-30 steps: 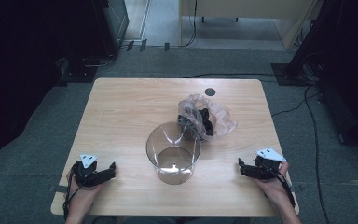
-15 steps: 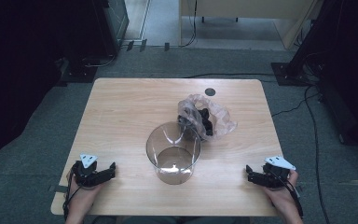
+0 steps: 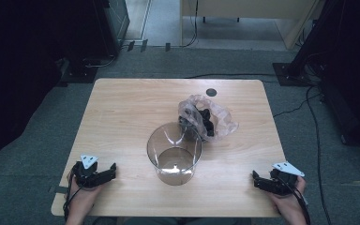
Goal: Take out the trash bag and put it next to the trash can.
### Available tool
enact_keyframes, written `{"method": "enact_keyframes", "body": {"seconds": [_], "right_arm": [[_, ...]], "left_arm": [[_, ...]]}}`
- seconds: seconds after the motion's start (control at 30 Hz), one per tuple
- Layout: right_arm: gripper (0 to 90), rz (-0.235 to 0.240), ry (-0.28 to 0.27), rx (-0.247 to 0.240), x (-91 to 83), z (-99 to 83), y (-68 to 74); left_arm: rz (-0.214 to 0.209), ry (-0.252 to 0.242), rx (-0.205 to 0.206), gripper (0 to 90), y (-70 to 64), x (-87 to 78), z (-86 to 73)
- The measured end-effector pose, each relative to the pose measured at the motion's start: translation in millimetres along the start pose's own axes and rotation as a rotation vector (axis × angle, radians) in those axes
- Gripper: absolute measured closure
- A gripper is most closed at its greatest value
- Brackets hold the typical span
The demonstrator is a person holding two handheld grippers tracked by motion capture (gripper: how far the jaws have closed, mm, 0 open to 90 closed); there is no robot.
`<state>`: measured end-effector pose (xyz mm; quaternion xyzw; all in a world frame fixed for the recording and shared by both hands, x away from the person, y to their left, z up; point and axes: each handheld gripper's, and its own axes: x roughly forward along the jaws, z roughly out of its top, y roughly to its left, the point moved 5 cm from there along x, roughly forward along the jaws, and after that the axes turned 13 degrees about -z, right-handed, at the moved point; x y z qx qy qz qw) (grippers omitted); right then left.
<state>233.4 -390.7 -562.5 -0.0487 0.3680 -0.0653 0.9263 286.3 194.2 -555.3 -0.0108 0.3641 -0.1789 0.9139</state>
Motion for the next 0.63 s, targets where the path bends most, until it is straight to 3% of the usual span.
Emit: {"method": "enact_keyframes", "body": {"seconds": [0.63], "right_arm": [[3.4,0.024,-0.003,-0.016,-0.9,-0.6,1.7]], "left_arm": [[-0.002,0.001,0.001,9.3,-0.1,0.7,0.6]]}}
